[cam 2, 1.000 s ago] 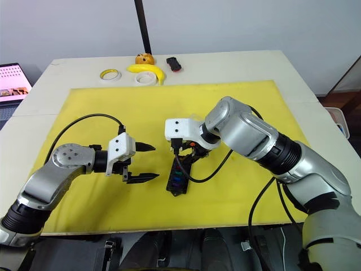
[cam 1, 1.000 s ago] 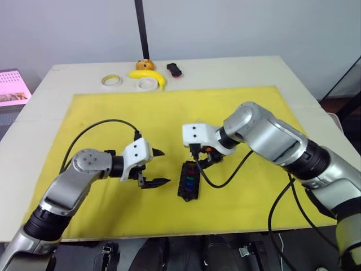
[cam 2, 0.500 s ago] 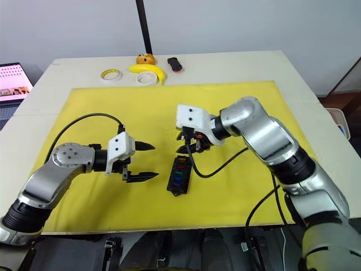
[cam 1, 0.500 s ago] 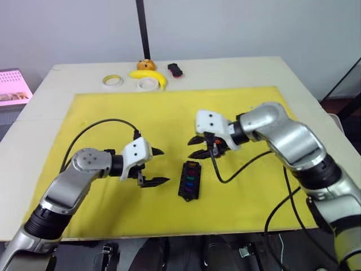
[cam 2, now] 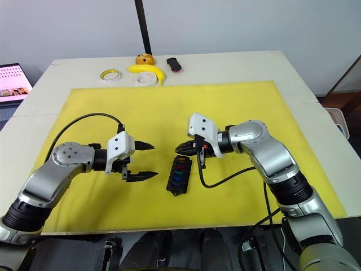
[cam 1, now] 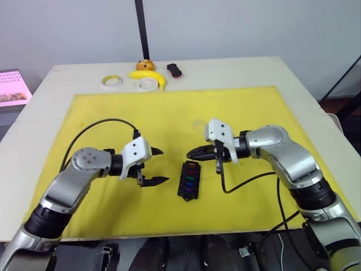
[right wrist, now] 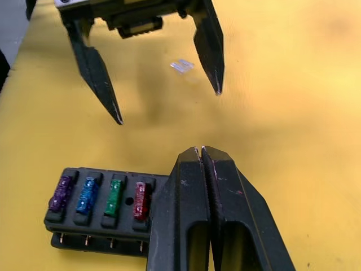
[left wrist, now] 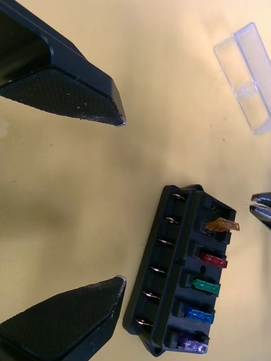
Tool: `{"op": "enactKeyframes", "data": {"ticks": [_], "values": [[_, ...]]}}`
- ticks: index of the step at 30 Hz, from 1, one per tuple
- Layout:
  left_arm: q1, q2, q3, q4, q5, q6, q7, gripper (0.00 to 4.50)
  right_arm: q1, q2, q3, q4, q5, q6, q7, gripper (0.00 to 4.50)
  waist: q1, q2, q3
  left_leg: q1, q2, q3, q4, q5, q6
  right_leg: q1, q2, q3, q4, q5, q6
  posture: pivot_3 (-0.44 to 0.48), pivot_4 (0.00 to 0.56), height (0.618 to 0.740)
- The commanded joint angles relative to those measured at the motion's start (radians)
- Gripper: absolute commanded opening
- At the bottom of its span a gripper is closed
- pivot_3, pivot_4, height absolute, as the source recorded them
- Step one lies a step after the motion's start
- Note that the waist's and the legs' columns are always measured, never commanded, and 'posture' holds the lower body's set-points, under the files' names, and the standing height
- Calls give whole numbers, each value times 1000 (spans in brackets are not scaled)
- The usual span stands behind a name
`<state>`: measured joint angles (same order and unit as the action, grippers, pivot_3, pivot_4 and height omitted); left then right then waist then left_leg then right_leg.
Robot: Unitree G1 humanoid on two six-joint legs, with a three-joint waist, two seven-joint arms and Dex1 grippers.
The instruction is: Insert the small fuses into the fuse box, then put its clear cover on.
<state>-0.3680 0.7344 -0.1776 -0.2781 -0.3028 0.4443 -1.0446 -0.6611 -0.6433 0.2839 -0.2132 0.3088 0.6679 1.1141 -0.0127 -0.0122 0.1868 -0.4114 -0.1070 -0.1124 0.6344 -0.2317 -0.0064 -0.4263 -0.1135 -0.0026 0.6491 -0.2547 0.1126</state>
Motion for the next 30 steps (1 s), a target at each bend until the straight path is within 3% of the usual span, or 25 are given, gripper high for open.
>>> {"op": "enactKeyframes", "data": {"ticks": [1, 30], "values": [[-14, 7, 16, -21, 0, -16, -6, 4500, 17, 9, -10, 1, 16, -16, 4, 65, 1, 0, 0, 0, 0, 0, 0, 0, 0, 0, 0, 0, 0, 0, 0, 0, 150, 740], [-11, 7, 16, -27, 8, -17, -6, 4500, 114, -21, 65, 29, -77, -101, -3, 65, 1, 0, 0, 2, 0, 0, 0, 0, 0, 2, 0, 0, 0, 0, 0, 0, 150, 740]]}}
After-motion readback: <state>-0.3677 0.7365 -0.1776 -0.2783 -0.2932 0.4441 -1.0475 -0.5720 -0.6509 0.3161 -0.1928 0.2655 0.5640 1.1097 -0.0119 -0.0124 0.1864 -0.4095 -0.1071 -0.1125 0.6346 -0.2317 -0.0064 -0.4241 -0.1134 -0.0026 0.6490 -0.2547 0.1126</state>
